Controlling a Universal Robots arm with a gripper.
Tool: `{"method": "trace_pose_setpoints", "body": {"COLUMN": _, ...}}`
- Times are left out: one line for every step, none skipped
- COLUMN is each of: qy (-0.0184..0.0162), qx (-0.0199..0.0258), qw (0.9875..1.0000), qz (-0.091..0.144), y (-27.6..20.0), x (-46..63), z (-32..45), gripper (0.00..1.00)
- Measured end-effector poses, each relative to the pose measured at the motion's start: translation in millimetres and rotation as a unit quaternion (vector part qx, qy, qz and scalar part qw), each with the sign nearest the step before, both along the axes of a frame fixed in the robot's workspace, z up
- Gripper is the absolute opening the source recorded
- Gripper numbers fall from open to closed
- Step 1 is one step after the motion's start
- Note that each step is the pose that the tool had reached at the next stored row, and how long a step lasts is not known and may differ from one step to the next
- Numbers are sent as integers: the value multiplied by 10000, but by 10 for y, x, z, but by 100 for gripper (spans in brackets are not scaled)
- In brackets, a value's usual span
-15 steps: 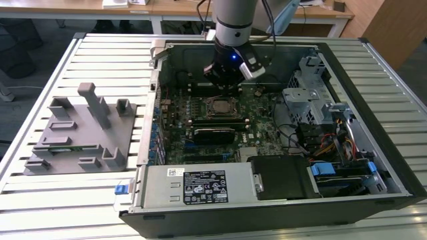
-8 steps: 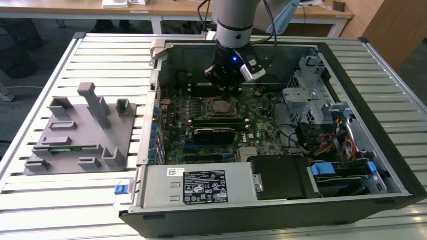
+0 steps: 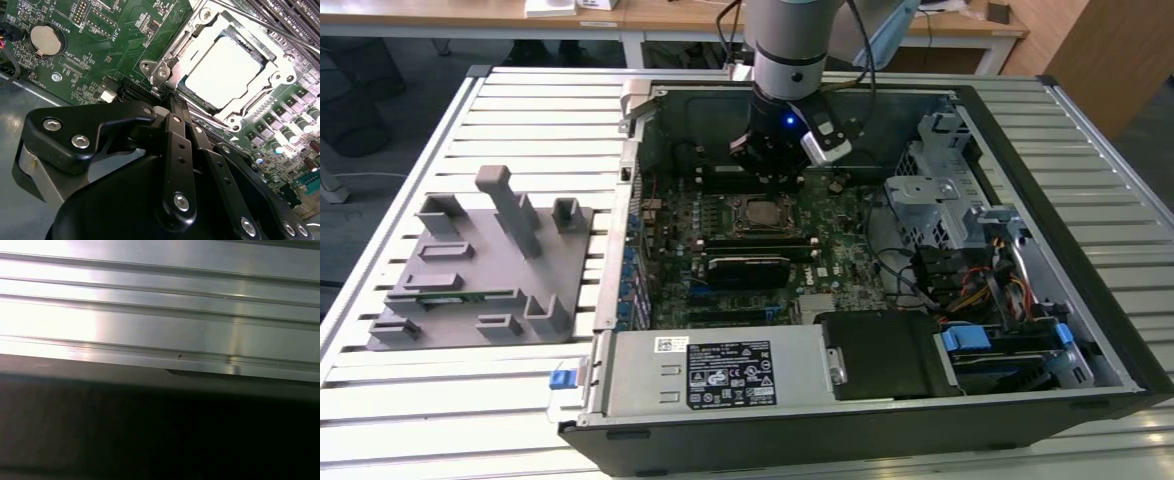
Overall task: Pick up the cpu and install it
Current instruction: 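Install the first cpu locking lever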
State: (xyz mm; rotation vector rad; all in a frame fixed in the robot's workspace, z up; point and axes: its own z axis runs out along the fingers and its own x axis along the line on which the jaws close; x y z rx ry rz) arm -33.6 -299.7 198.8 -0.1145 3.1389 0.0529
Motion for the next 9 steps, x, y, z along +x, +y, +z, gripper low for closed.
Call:
{"method": "trace_pose_setpoints", "body": {"qy": 0, "qx": 0, "qw": 10000, "qz": 0, "y": 0, "x": 0, "z": 4, "gripper": 11}}
{"method": "trace_pose_setpoints", "body": {"qy": 0, "qx": 1, "qw": 10000, "qz": 0, "y": 0, "x": 0, "z": 9, "gripper": 11}}
{"method": "trace_pose_setpoints", "body": {"qy": -1, "qx": 1, "qw": 10000, "qz": 0, "y": 0, "x": 0, "z": 17, "gripper": 11}}
{"method": "trace_pose_setpoints", "body": {"qy": -1, "qx": 1, "qw": 10000, "qz": 0, "y": 0, "x": 0, "z": 22, "gripper": 11}}
{"method": "trace_pose_setpoints", "body": {"qy": -1, "qx": 2, "qw": 10000, "qz": 0, "y": 1, "x": 0, "z": 24, "gripper": 11}}
{"method": "trace_pose_setpoints", "body": {"qy": -1, "qx": 2, "qw": 10000, "qz": 0, "y": 1, "x": 0, "z": 24, "gripper": 11}}
{"method": "trace_pose_setpoints", "body": {"qy": -1, "qx": -1, "qw": 10000, "qz": 1, "y": 0, "x": 0, "z": 24, "gripper": 11}}
{"method": "trace_pose_setpoints", "body": {"qy": -1, "qx": -8, "qw": 10000, "qz": 1, "y": 0, "x": 0, "z": 25, "gripper": 11}}
{"method": "trace_pose_setpoints", "body": {"qy": -1, "qx": -19, "qw": 10000, "qz": 0, "y": 0, "x": 0, "z": 24, "gripper": 11}}
